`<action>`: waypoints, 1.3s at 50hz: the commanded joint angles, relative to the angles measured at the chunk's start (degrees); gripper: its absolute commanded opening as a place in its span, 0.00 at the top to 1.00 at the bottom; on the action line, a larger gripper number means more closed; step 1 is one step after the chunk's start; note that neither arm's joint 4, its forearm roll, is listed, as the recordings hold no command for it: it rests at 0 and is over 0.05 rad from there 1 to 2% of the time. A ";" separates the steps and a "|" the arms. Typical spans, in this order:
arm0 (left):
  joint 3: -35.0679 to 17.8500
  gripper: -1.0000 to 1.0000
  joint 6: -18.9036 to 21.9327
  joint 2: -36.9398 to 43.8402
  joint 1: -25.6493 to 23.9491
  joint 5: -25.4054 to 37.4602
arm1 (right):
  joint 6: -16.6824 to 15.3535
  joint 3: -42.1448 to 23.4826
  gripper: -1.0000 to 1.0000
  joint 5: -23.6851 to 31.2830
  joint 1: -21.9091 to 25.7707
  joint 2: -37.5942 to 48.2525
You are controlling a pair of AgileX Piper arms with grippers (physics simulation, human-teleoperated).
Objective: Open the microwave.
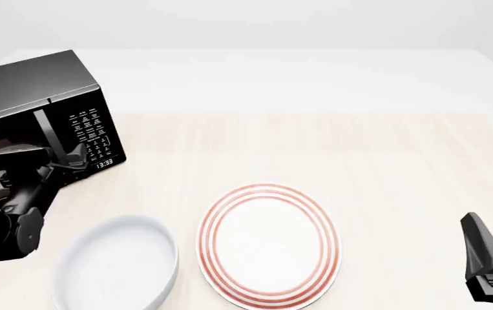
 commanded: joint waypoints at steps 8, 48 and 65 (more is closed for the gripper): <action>-0.87 0.00 -0.60 2.12 0.28 -0.42 | 0.00 0.00 0.00 0.00 0.00 0.00; -1.05 1.00 -0.63 2.75 0.54 -0.81 | 0.00 0.00 0.00 0.00 0.00 0.00; 0.85 1.00 -0.62 0.24 -0.93 -1.70 | 0.00 0.00 0.00 0.00 0.00 0.00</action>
